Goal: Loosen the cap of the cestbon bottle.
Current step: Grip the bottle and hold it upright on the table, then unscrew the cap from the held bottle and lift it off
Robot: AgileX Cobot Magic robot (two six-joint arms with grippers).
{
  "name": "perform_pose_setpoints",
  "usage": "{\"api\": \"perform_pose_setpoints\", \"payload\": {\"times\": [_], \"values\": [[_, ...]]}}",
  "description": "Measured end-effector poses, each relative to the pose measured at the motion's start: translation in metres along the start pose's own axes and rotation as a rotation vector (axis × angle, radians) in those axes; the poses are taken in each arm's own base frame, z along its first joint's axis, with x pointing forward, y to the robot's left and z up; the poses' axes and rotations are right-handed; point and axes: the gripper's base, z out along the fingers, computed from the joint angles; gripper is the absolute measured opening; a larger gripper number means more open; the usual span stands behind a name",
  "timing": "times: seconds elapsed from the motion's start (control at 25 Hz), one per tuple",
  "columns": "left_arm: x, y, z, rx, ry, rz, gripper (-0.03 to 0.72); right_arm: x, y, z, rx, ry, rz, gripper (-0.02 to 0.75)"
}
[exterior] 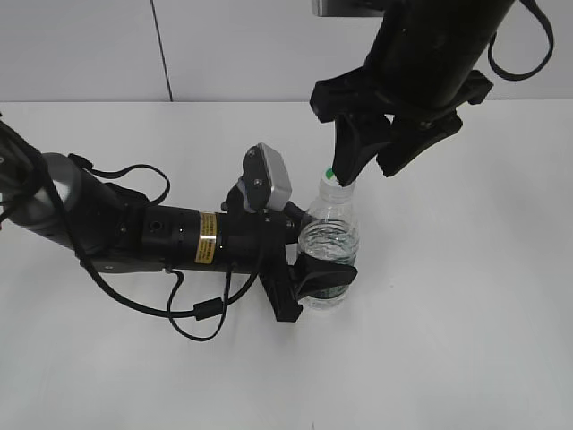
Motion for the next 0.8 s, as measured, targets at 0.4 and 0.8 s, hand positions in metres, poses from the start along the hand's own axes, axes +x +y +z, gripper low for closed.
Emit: {"api": "perform_pose_setpoints", "payload": {"times": [0.4,0.8], "values": [[0.0,0.0,0.0,-0.002,0.001,0.0,0.406,-0.017,0.002,0.007,-0.021,-0.01,0.02,0.399],[0.0,0.0,0.0,-0.002,0.002,0.0,0.406,-0.021,-0.001,0.022,-0.021,0.027,0.03,0.399]]}}
